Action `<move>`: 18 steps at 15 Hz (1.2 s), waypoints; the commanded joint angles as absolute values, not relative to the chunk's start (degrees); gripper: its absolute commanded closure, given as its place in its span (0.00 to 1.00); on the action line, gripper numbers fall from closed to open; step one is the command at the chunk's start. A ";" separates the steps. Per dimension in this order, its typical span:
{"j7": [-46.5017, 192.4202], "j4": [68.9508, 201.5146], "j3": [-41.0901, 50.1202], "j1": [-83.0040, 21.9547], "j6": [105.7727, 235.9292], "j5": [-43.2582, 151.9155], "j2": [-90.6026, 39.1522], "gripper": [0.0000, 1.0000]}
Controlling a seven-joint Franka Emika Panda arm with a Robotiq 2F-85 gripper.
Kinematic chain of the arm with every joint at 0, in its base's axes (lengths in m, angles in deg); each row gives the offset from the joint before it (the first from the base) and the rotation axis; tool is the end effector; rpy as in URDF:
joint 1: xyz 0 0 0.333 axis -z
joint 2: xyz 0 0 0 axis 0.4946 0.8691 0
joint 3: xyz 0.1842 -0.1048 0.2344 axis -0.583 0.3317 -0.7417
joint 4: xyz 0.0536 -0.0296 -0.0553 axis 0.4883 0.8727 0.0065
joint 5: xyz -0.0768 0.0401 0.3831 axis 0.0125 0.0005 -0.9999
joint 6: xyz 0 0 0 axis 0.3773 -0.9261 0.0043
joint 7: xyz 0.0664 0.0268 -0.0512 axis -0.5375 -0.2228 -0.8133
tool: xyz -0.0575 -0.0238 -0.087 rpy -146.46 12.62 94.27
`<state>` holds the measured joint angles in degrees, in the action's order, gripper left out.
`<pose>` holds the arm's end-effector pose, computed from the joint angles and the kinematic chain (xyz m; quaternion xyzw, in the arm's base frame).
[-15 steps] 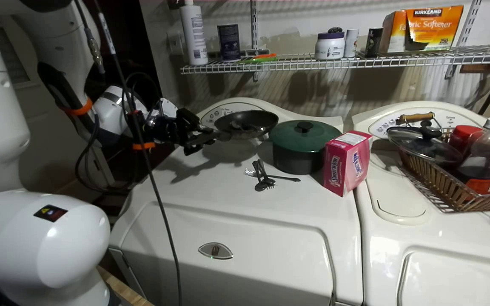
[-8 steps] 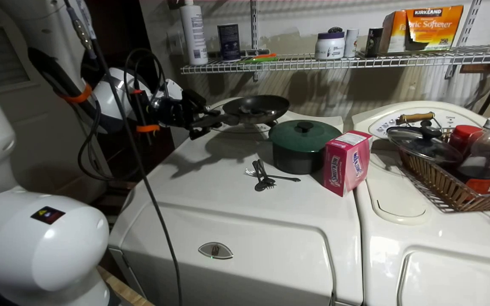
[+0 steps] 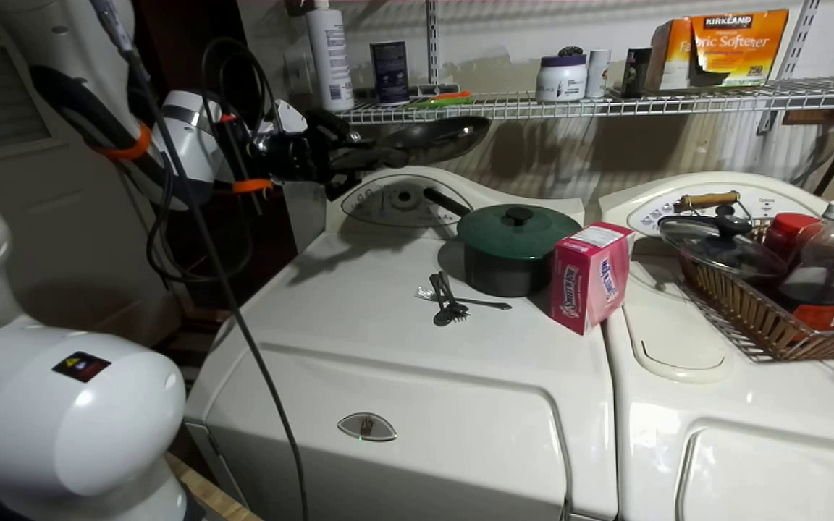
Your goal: Put the pan on the first bottom shelf
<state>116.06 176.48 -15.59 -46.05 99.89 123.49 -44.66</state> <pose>0.4126 0.1120 0.4105 0.6718 -0.0149 0.0340 0.7398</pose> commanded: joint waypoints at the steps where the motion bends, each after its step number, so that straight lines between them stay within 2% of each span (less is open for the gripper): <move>1: 116.10 176.53 -15.66 -46.06 99.89 123.42 -44.26 0.71; 10: 116.10 176.76 -15.65 -46.05 99.96 123.42 -43.72 0.71; 11: 116.10 176.76 -15.65 -46.05 99.96 123.42 -43.72 0.93; 18: 115.49 177.43 -13.83 -44.28 100.10 126.16 -44.20 0.93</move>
<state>115.88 177.52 -14.67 -45.26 100.74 123.72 -43.02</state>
